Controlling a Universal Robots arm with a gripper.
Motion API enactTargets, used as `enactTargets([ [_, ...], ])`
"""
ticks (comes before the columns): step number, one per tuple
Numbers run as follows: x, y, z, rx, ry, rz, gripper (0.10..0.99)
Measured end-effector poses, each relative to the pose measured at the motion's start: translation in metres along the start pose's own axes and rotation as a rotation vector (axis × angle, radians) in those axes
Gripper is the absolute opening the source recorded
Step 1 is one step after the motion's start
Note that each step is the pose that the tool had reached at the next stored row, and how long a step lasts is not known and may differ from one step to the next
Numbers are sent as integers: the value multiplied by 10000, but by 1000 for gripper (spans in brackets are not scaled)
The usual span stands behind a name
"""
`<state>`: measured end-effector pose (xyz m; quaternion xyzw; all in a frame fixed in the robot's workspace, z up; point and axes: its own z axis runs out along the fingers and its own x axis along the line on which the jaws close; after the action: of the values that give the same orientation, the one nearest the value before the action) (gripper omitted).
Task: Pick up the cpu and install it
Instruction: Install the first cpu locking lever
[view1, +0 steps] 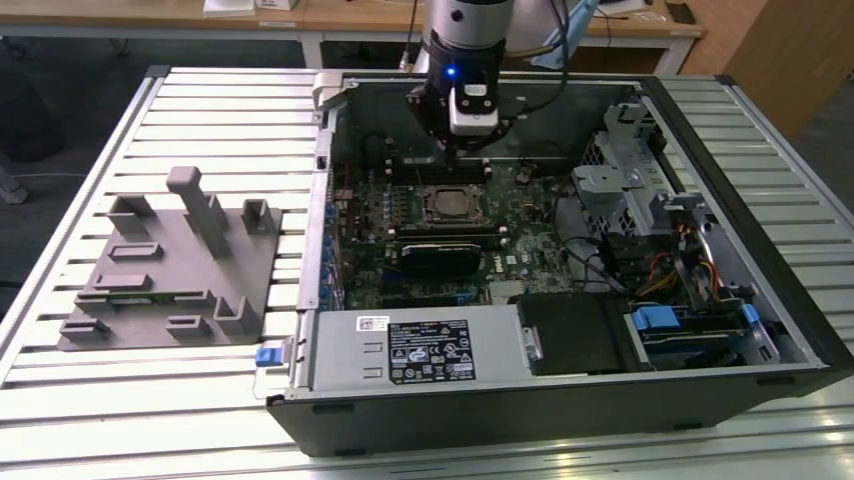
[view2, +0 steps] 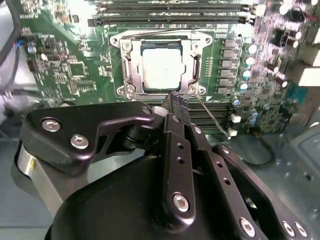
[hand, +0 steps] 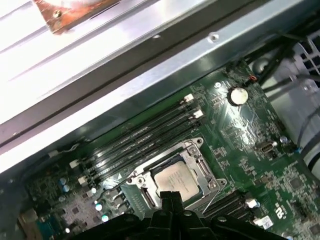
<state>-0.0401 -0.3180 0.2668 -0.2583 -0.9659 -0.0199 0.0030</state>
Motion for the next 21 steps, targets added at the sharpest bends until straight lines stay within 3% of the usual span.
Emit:
enactTargets([
  [10,4,-3,14,28,71,-1879,106],
  [14,44,-30,19,24,78,-2053,106],
  [21,122,-82,20,-19,-7,-2080,106],
])
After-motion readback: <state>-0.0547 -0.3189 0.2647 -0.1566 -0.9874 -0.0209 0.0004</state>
